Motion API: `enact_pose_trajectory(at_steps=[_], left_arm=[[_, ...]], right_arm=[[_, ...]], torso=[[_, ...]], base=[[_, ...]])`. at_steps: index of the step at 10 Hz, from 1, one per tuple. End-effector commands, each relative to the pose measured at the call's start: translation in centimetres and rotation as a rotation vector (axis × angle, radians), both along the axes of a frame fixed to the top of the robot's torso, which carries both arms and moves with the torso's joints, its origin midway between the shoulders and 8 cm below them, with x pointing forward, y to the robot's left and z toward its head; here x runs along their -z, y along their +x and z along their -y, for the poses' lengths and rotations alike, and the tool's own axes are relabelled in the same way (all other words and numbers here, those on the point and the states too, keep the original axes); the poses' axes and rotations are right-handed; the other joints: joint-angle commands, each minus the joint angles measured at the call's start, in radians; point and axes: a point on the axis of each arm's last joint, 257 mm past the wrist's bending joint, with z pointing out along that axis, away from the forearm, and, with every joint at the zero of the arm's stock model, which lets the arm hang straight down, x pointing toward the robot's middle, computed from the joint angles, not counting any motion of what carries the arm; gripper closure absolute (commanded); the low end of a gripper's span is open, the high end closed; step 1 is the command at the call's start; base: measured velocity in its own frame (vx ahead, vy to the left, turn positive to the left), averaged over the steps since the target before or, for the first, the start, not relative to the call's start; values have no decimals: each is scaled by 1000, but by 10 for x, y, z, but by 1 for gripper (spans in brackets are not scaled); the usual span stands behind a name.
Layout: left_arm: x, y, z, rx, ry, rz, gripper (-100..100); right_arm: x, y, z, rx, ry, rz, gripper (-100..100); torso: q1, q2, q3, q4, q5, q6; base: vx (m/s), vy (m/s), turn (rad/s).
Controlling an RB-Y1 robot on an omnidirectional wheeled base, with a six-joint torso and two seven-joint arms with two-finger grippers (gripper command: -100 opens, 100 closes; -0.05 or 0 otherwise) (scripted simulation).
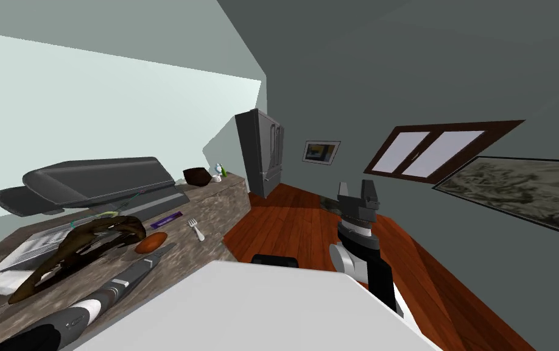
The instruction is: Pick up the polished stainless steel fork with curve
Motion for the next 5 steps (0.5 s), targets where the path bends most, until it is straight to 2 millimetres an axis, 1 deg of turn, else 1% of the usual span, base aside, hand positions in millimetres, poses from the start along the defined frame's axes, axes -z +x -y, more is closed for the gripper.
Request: enact_pose_trajectory(at_steps=[1, 2, 3, 4, 5], left_arm=[[11, -27, -14, -34, -9, -87, -100], [11, -28, -14, -26, -6, -96, -100], [19, -45, -21, -42, -12, -155, -100], [26, -64, -27, -64, -22, -209, -100], [26, -63, -27, -58, -20, -212, -100]], right_arm=[[0, 0, 0, 0, 0, 0, 0], [0, 0, 0, 0, 0, 0, 0], [0, 0, 0, 0, 0, 0, 0], [0, 0, 0, 0, 0, 0, 0], [0, 0, 0, 0, 0, 0, 0]], torso=[[0, 0, 0, 0, 0, 0], [0, -1, -1, 0, 0, 0], [0, -1, 0, 0, 0, -1], [-1, -1, -1, 0, 0, 0], [0, -3, -2, -1, 0, 0]], base=[[69, 20, -399], [61, 19, -127], [72, 3, -248], [102, 23, -334], [74, 30, -100]])
